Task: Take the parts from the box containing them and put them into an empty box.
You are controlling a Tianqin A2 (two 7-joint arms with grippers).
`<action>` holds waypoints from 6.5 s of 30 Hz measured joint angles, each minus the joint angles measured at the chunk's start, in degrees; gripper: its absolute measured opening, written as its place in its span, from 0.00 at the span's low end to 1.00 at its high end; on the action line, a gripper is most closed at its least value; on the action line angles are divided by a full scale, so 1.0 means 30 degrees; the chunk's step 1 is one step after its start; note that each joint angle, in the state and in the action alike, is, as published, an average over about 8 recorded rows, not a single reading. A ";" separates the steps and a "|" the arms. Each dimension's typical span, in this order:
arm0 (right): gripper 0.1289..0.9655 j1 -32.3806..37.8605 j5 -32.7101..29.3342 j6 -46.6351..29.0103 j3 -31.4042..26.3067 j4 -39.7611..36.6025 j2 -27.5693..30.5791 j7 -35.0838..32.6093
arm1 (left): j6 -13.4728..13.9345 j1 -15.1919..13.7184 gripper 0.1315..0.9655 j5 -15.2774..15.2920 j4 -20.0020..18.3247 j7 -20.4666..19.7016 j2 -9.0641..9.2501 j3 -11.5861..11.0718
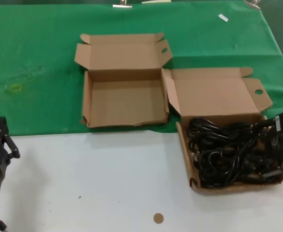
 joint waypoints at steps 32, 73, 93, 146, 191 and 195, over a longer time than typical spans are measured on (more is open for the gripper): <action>0.06 0.0427 -0.0665 -0.1365 0.0703 0.0615 -0.0111 0.0726 | 0.0000 0.0000 0.01 0.0003 0.0000 0.0005 0.0000 0.0000; 0.04 0.9031 -0.3102 -0.2070 -0.1545 -0.5017 -0.7303 0.0641 | 0.0000 0.0000 0.01 0.0001 0.0000 0.0006 0.0000 0.0000; 0.04 1.2429 -0.3865 -0.0162 -0.2638 -1.2673 -1.2985 -0.1421 | 0.0000 0.0000 0.01 0.0001 0.0000 0.0007 0.0000 0.0000; 0.48 1.5519 -0.3324 0.3880 -0.0890 -2.3096 -1.6395 -0.6761 | 0.0000 0.0000 0.02 0.0000 0.0000 0.0007 0.0000 0.0000; 1.00 0.0028 0.1508 1.3695 0.4242 -0.7285 -1.4082 -0.3287 | 0.0000 0.0000 0.83 -0.0003 0.0000 0.0012 0.0000 0.0000; 1.00 -0.1550 0.1999 1.4695 0.4765 -0.5674 -1.3846 -0.2932 | 0.0000 0.0000 0.86 -0.0003 0.0000 0.0012 0.0000 0.0000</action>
